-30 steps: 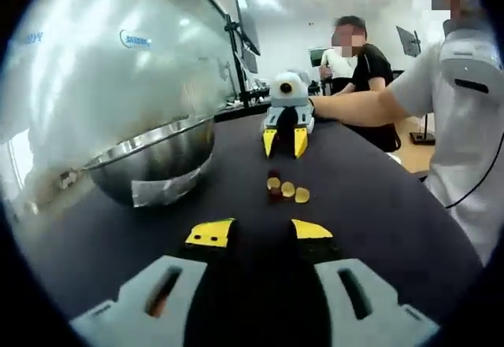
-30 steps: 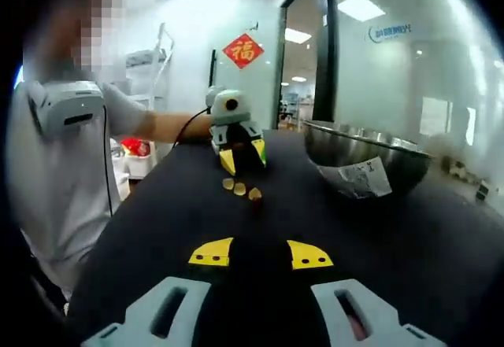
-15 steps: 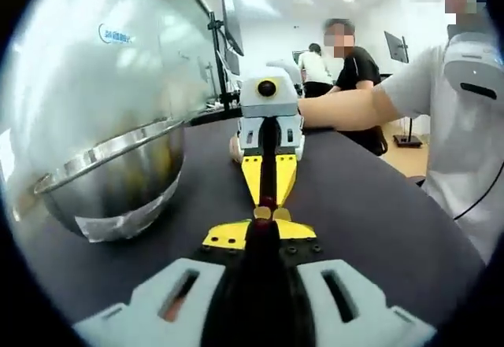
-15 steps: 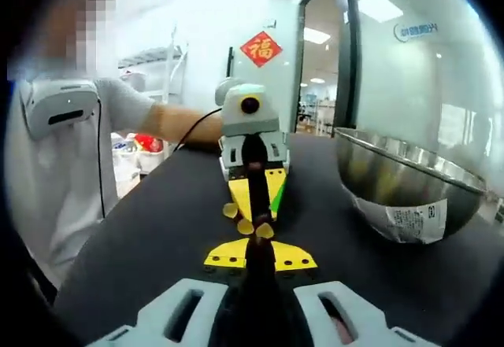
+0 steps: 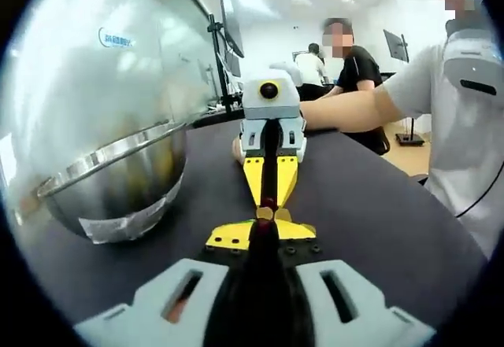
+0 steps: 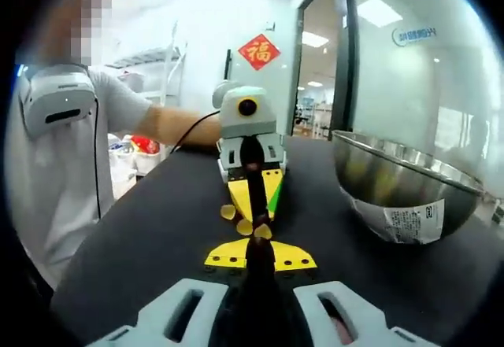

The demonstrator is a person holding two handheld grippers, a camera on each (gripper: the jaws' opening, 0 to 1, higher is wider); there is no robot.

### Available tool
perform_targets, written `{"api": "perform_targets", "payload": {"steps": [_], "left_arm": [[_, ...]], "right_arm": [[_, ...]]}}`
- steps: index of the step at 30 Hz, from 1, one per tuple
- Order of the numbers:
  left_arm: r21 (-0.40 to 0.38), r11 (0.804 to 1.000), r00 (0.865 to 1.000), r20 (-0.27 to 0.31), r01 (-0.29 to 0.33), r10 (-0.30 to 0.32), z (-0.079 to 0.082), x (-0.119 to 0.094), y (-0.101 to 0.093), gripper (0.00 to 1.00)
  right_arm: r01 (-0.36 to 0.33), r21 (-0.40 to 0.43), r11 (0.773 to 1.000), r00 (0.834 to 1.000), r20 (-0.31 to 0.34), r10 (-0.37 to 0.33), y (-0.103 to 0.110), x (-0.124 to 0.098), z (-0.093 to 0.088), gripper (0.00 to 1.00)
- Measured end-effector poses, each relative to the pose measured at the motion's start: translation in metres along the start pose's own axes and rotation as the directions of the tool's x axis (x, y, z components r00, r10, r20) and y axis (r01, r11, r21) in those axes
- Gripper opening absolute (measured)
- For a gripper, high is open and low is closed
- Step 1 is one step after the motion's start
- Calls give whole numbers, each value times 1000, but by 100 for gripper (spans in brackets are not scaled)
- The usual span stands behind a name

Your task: Pick candy and put bowl

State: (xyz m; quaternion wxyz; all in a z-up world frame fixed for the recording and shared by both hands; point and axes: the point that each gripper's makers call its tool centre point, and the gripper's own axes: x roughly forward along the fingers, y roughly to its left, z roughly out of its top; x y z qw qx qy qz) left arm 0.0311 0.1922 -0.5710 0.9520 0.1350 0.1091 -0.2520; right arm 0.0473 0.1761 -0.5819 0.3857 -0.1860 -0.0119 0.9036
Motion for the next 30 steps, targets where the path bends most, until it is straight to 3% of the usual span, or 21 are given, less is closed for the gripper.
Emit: {"api": "perform_targets", "payload": {"steps": [2, 5, 7, 8, 11, 14, 16, 21, 26, 30], "left_arm": [[-25, 1000, 998, 59, -7, 9, 14, -5, 1, 1], [-14, 1000, 992, 126, -24, 25, 40, -14, 5, 1], [29, 998, 988, 146, -60, 55, 57, -22, 17, 1], [31, 996, 985, 157, -82, 76, 66, -26, 26, 1], [-4, 984, 951, 256, -178, 173, 103, -40, 65, 1], [-59, 962, 919, 286, -268, 273, 124, -46, 113, 1], [-73, 952, 909, 284, -297, 305, 128, -46, 131, 1], [-78, 942, 907, 257, -326, 335, 123, -38, 151, 1], [-76, 946, 915, 242, -314, 323, 114, -34, 152, 1], [-81, 940, 910, 236, -332, 342, 112, -36, 157, 1]], "right_arm": [[6, -2, 1000, 1000, -1, -6, -3, -4, 2, 4], [9, 17, 1000, 996, 92, -10, -6, -15, 27, 4], [53, -20, 998, 991, 126, -50, -19, -25, 43, 4], [109, -32, 993, 982, 157, -103, -35, -30, 57, 4], [216, -41, 976, 952, 229, -201, -71, -44, 95, 4], [312, -19, 950, 919, 261, -296, -107, -52, 120, 4], [362, -2, 932, 900, 262, -349, -131, -53, 130, 4], [376, 19, 926, 889, 276, -366, -146, -50, 138, 4], [370, 9, 929, 896, 259, -359, -149, -42, 128, 4], [368, 19, 930, 898, 253, -361, -150, -37, 123, 5]]}}
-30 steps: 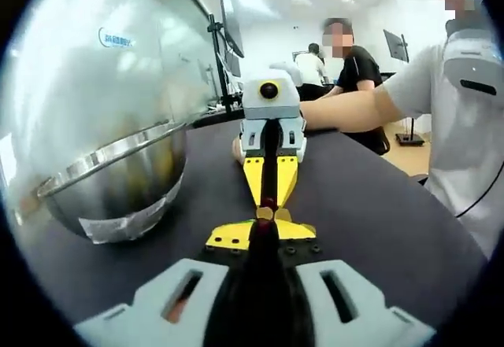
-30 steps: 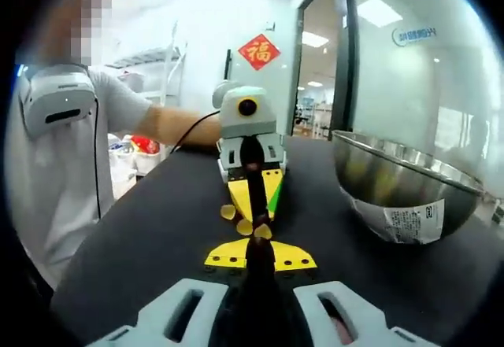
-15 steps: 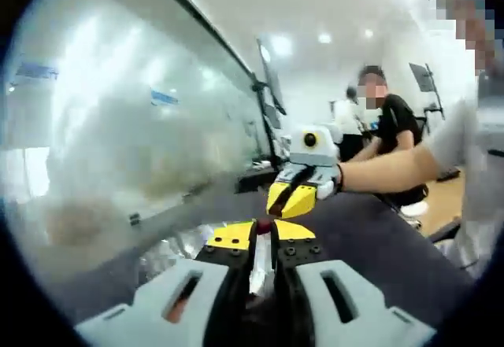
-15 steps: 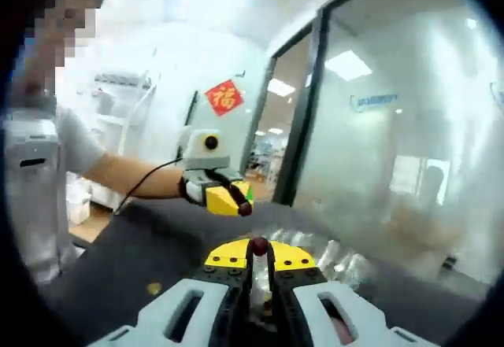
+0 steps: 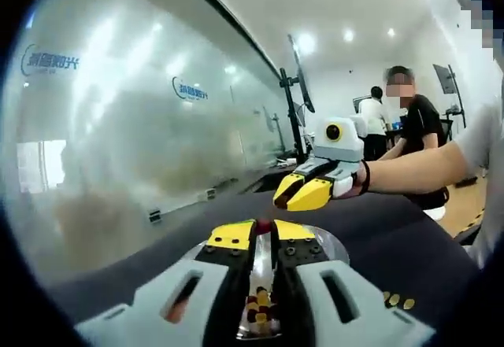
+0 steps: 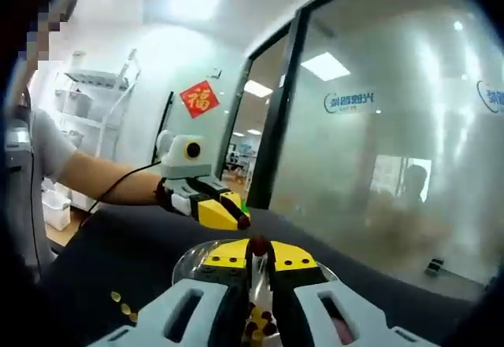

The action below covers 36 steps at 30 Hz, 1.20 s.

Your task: Pick candy and put bowl

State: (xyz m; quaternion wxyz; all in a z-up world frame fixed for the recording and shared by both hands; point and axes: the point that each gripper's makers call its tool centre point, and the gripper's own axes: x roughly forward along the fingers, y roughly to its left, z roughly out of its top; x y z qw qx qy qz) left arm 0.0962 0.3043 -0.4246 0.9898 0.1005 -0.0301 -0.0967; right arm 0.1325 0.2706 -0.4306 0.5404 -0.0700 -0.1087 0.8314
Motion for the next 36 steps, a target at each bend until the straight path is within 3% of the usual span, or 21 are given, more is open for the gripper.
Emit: {"api": "perform_targets", "payload": {"steps": [2, 3, 4, 5, 8, 12, 17, 19, 21, 23, 24, 25, 26, 27, 28, 29, 31, 33, 34, 35, 36], "left_arm": [[22, 1000, 1000, -27, -7, 8, -6, -1, 0, 8], [15, 1000, 999, -33, -7, 7, -7, -1, 0, 20], [15, 1000, 999, -35, 2, -2, -9, -2, -2, 35], [14, 1000, 1000, -26, 16, -16, -8, -3, -5, 38], [-20, 1000, 1000, -10, 22, -22, -5, -8, -9, 20], [-51, 996, 998, -17, 67, -68, -7, -12, -23, 23], [-29, 978, 979, -1, 206, -206, -8, -43, -73, 23], [-44, 970, 969, -61, 237, -240, -20, -58, -90, 23], [-9, 968, 963, -107, 249, -248, -35, -77, -110, 23], [-67, 959, 951, -128, 277, -283, -55, -90, -132, 23], [-81, 962, 955, -121, 262, -271, -64, -91, -137, 23], [-115, 958, 950, -141, 264, -278, -79, -93, -146, 23], [-112, 956, 933, -213, 273, -291, -99, -95, -153, 24], [-68, 962, 930, -247, 264, -273, -112, -93, -152, 24], [-55, 967, 934, -253, 247, -253, -118, -91, -151, 24], [9, 968, 921, -308, 252, -237, -122, -91, -150, 24], [-97, 956, 928, -233, 276, -291, -107, -86, -161, 22], [-95, 952, 912, -273, 292, -307, -116, -82, -163, 24], [-73, 950, 906, -289, 302, -310, -120, -82, -163, 24], [-101, 949, 911, -268, 298, -315, -116, -80, -164, 24], [-103, 948, 908, -275, 300, -317, -117, -78, -164, 24]], "right_arm": [[-44, 31, 999, 999, -26, 45, 9, 3, -4, 23], [-66, 32, 997, 997, -31, 67, 13, 3, -5, 32], [-69, 8, 998, 997, -29, 69, 16, 2, -4, 34], [-65, -3, 998, 997, -34, 65, 16, 2, -4, 30], [-71, 11, 997, 997, -34, 71, 18, 2, -5, 27], [-88, 15, 996, 996, -31, 88, 25, -3, -3, 27], [-190, 28, 981, 982, -4, 190, 60, -32, -6, 26], [-279, 56, 959, 956, -72, 283, 89, -59, -29, 26], [-293, 57, 954, 946, -125, 298, 104, -80, -50, 26], [-298, 86, 951, 934, -179, 309, 118, -97, -78, 26], [-295, 97, 951, 931, -196, 309, 122, -102, -91, 26], [-294, 121, 948, 924, -219, 314, 126, -107, -104, 26], [-297, 140, 945, 919, -227, 323, 130, -108, -115, 26], [-296, 147, 944, 910, -256, 326, 133, -110, -126, 25], [-295, 128, 947, 909, -269, 320, 133, -108, -126, 24], [-307, 117, 944, 914, -242, 327, 133, -107, -116, 23], [-327, 136, 935, 908, -230, 351, 136, -101, -110, 22], [-324, 151, 934, 904, -243, 352, 135, -92, -118, 22], [-327, 146, 934, 887, -293, 356, 134, -88, -129, 21], [-338, 184, 923, 895, -239, 376, 138, -83, -119, 21], [-344, 165, 924, 891, -253, 377, 138, -79, -120, 21]]}}
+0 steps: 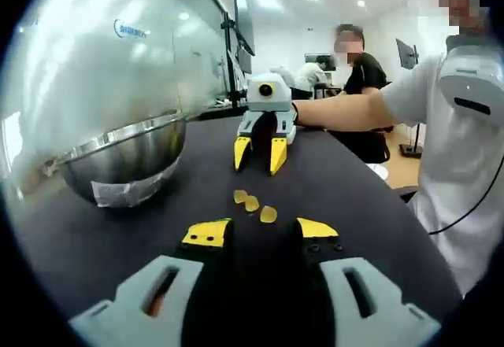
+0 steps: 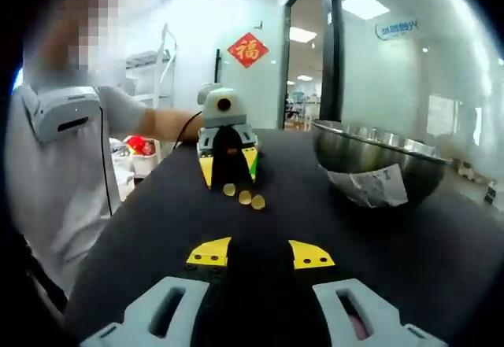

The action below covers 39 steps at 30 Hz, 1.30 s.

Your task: Pick candy and put bowl

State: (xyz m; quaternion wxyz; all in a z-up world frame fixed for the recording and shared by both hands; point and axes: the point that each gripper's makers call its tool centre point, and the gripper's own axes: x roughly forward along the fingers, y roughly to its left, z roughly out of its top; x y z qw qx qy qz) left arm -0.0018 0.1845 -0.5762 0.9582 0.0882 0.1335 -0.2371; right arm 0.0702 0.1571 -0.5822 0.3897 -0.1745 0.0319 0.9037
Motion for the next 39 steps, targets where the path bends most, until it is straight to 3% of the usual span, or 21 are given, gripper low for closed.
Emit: {"api": "perform_targets", "payload": {"steps": [5, 8, 13, 24, 28, 32, 34, 36, 39], "left_arm": [[-30, 1000, 1000, -6, 1, -1, 2, 11, 3, 23], [-5, 1000, 1000, 0, 6, -6, 4, 18, 2, 20], [23, 1000, 1000, 13, 19, -20, 4, 19, 2, 6], [43, 999, 1000, 19, 12, -13, 4, 18, 2, 3], [78, 997, 999, 40, -22, 19, 9, 11, 6, 3], [17, 997, 985, 156, -72, 68, 41, -1, 22, 3], [20, 995, 977, 196, -95, 89, 59, -5, 32, 3], [48, 986, 963, 225, -160, 145, 81, -10, 52, 3], [31, 979, 948, 259, -201, 186, 109, -15, 82, 3]], "right_arm": [[-51, -3, 999, 999, -4, 51, -3, 29, 8, 21], [-71, -9, 997, 997, -1, 71, -1, 39, 12, 20], [-92, -39, 995, 996, -5, 92, 9, 48, 15, 5], [-71, -40, 997, 997, 10, 71, 7, 47, 15, 4], [-51, -56, 997, 998, 23, 52, 6, 42, 18, 4], [-48, -58, 997, 992, 118, 55, 8, 27, 47, 4], [22, -74, 997, 985, 174, -8, -5, 18, 68, 4], [76, -76, 994, 976, 210, -58, -18, 10, 84, 4], [187, -95, 978, 956, 248, -158, -48, -8, 111, 4]]}}
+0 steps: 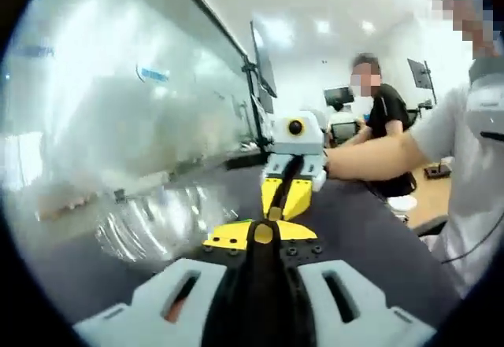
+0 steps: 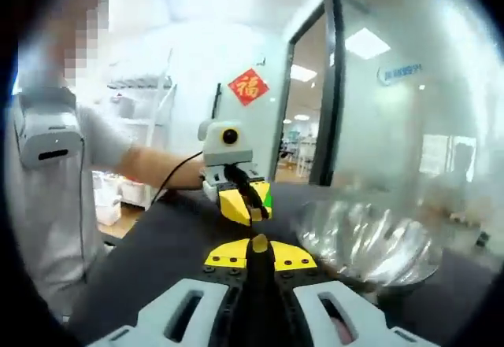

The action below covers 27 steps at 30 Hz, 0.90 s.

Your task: Pick candy and put bowl

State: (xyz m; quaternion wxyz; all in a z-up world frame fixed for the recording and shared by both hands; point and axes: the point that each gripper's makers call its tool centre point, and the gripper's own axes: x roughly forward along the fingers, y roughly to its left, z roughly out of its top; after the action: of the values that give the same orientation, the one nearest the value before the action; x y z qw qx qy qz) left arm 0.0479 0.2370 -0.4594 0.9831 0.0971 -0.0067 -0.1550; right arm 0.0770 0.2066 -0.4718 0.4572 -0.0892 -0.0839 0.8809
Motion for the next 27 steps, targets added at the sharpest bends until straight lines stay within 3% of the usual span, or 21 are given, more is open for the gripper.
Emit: {"api": "perform_targets", "payload": {"steps": [2, 3, 4, 7, 12, 14, 16, 17, 18, 20, 27], "left_arm": [[11, 996, 995, 26, -92, 91, 17, 4, 36, 3], [-43, 991, 990, 51, -129, 131, 24, 6, 52, 3], [-87, 986, 987, 68, -142, 148, 29, 8, 63, 3], [-47, 984, 984, 37, -174, 176, 28, 17, 82, 3], [-48, 980, 981, 21, -193, 194, 19, 23, 94, 4], [-45, 977, 978, 9, -209, 209, 13, 22, 98, 8], [-106, 975, 979, 42, -193, 199, 13, 22, 97, 28], [-94, 977, 980, 34, -194, 198, 11, 22, 98, 40], [-82, 979, 981, 25, -189, 191, 9, 21, 96, 40], [-75, 978, 981, 11, -195, 196, 6, 20, 96, 30], [-61, 984, 985, 10, -170, 171, 7, 19, 81, 28]], "right_arm": [[135, 8, 991, 990, 37, -135, -41, -6, 19, 4], [196, 30, 980, 978, 63, -197, -60, -8, 27, 4], [239, 46, 970, 966, 87, -242, -74, -11, 33, 4], [307, 57, 950, 945, 99, -311, -98, -12, 38, 4], [306, 34, 951, 949, 71, -308, -101, 0, 33, 5], [329, -4, 944, 943, 60, -328, -105, 3, 29, 9], [332, 17, 943, 941, 57, -332, -109, 6, 24, 33], [332, 20, 943, 941, 57, -332, -109, 6, 24, 42], [329, 19, 944, 942, 58, -330, -107, 5, 24, 38], [309, 29, 951, 948, 64, -311, -103, 4, 26, 28], [275, 30, 961, 958, 76, -276, -88, 1, 33, 28]]}}
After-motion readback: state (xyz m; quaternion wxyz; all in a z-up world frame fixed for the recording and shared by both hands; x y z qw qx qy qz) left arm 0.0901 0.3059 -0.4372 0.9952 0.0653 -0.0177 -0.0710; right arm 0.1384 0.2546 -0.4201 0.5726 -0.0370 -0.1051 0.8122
